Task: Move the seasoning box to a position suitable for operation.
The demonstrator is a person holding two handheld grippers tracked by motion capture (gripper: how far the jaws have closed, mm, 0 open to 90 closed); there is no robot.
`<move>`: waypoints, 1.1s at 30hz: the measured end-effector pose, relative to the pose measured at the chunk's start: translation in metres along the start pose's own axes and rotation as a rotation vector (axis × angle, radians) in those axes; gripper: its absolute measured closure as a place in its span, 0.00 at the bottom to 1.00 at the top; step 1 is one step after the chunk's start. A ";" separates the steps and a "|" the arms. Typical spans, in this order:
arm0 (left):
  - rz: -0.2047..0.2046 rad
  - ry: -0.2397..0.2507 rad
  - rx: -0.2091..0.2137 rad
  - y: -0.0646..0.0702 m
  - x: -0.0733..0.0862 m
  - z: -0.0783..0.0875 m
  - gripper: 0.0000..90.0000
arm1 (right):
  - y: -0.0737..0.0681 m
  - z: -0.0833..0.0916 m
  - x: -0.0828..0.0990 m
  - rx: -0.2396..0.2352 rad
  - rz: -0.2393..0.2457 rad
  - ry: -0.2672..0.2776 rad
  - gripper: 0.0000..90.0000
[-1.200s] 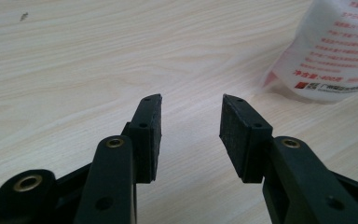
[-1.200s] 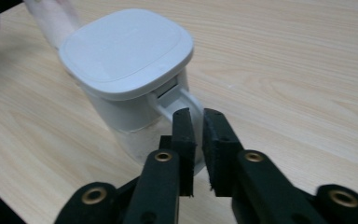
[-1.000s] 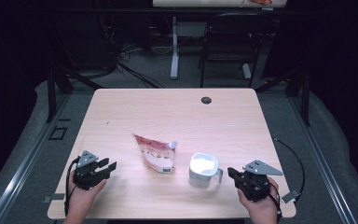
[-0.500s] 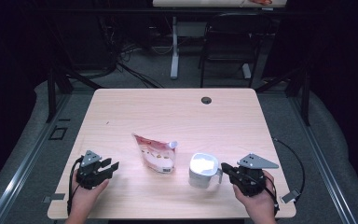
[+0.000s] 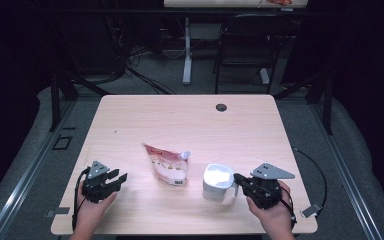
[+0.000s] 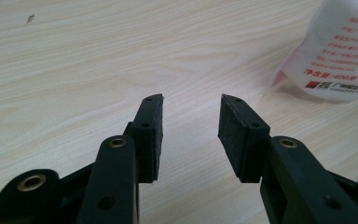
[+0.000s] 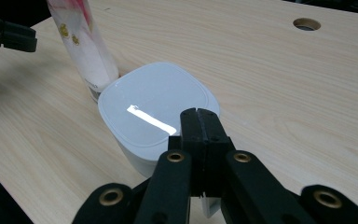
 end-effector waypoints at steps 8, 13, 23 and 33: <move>0.020 -0.003 0.016 -0.002 0.001 0.000 0.67 | 0.001 -0.005 0.005 -0.011 -0.014 0.003 1.00; 0.002 -0.018 0.026 0.001 0.001 0.001 0.67 | -0.002 -0.011 0.004 -0.025 -0.028 0.023 1.00; -0.007 -0.013 0.039 0.004 0.002 -0.002 0.67 | 0.000 -0.018 0.000 -0.022 -0.023 0.028 1.00; -0.003 -0.013 0.041 0.003 0.002 -0.001 0.67 | 0.003 -0.018 0.002 -0.031 -0.046 0.040 1.00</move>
Point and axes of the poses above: each handheld gripper's, and its own axes: z roughly backward along the jaws, x roughly out of its underside, y roughly to its right, the point moved 2 cm from there along -z, roughly forward along the jaws, and after that the axes turned 11 degrees about z, right-handed, at the moved point
